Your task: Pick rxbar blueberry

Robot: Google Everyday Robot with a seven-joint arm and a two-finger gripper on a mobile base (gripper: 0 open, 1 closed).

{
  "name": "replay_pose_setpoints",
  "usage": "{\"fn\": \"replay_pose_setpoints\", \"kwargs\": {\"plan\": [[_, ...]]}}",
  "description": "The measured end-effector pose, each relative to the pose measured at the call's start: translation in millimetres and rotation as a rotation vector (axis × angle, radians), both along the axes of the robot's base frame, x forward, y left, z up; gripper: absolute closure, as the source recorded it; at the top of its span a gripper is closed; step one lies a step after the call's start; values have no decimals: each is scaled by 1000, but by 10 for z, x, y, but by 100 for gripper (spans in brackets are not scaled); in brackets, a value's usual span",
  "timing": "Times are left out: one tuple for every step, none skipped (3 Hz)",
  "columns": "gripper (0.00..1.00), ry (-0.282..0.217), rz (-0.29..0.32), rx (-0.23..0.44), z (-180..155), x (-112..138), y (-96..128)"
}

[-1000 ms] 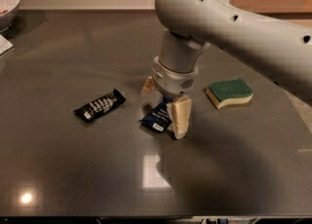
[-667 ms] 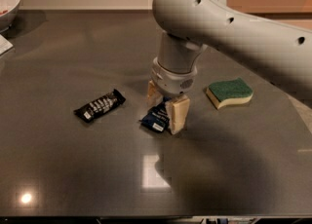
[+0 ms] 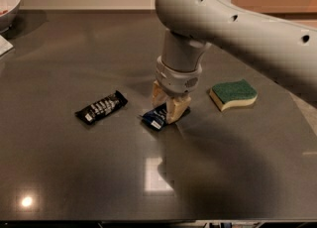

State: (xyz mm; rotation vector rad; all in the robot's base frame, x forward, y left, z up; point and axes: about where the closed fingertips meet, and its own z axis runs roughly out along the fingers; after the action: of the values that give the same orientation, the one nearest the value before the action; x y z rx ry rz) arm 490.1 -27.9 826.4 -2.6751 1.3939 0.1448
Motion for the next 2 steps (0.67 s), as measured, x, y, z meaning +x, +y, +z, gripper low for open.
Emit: {"fn": "replay_pose_setpoints", "kwargs": {"plan": [[100,-1,-27,1,130,63,-43],[100,23,-79,26,390,104,-78]]}}
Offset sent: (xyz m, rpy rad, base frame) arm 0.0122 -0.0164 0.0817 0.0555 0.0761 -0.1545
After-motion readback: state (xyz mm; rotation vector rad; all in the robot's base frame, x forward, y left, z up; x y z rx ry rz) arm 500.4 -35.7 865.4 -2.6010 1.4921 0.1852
